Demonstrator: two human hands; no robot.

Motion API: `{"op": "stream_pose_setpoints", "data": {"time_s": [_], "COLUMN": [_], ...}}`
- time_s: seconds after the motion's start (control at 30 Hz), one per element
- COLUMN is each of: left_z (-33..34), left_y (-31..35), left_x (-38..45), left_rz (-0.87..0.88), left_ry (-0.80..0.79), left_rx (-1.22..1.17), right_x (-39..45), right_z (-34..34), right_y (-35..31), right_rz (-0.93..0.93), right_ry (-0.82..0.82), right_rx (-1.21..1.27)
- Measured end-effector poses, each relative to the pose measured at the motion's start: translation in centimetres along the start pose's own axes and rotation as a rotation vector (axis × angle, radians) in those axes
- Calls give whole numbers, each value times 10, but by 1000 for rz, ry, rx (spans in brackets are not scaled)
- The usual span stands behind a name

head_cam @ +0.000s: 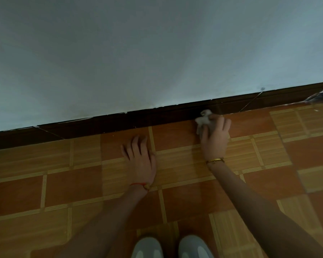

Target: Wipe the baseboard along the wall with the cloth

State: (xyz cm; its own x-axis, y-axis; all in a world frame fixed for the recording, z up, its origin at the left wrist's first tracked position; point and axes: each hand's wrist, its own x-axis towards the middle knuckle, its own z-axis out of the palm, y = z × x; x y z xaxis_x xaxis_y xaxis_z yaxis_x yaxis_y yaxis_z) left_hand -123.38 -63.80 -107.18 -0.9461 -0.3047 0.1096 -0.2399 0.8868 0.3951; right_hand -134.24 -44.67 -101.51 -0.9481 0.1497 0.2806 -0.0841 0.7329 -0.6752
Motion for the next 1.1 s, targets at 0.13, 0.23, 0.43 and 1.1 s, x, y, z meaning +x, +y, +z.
{"op": "stream_pose_setpoints", "data": {"time_s": [0.13, 0.23, 0.43, 1.1], "left_z": [0, 1, 1, -1], "left_y": [0, 0, -1, 0], "left_x": [1, 0, 0, 0], "left_rz": [3, 16, 27, 22], "left_ry": [-1, 17, 26, 2], "left_rx": [26, 24, 23, 49], "right_x": [4, -4, -14, -12], "right_z": [8, 26, 30, 34], "right_y": [-26, -54, -61, -67], "right_rz": [2, 1, -102, -319], "right_ry": [97, 86, -13, -60], "right_rx": [138, 171, 177, 205]}}
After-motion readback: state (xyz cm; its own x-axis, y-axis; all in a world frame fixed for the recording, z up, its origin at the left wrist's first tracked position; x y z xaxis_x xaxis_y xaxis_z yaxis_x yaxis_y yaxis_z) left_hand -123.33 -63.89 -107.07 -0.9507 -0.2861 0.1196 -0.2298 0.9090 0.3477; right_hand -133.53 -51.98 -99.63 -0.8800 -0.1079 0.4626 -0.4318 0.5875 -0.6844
